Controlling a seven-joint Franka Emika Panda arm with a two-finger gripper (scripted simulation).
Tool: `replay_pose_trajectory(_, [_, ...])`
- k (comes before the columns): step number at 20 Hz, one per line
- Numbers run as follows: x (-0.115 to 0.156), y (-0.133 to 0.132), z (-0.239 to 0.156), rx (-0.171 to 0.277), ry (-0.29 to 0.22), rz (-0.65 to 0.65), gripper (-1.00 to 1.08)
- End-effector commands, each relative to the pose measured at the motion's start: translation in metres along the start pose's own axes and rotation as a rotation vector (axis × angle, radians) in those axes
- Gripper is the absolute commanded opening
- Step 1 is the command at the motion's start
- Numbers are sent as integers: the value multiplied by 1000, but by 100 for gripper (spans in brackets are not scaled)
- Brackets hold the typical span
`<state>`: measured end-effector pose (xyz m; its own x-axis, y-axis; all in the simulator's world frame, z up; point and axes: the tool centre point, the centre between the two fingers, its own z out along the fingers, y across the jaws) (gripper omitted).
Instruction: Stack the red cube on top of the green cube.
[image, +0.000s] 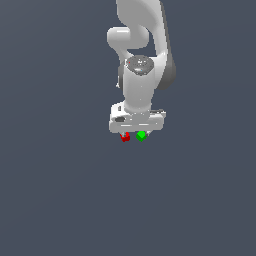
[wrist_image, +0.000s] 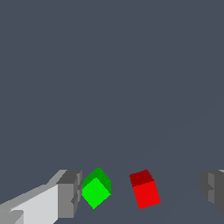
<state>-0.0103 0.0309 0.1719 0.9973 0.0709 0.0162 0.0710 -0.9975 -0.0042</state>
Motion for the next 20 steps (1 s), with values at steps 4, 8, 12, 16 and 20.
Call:
replay_pose_trajectory(4, [-19, 5, 17, 0, -3, -51, 100])
replay_pose_trajectory(8, [-40, 11, 37, 0, -7, -110, 100])
replay_pose_trajectory(12, [-62, 19, 59, 0, -10, -176, 100])
replay_pose_trajectory(16, [-80, 28, 78, -1, -13, -230, 100])
replay_pose_trajectory(20, [-92, 35, 91, -1, -15, -268, 100])
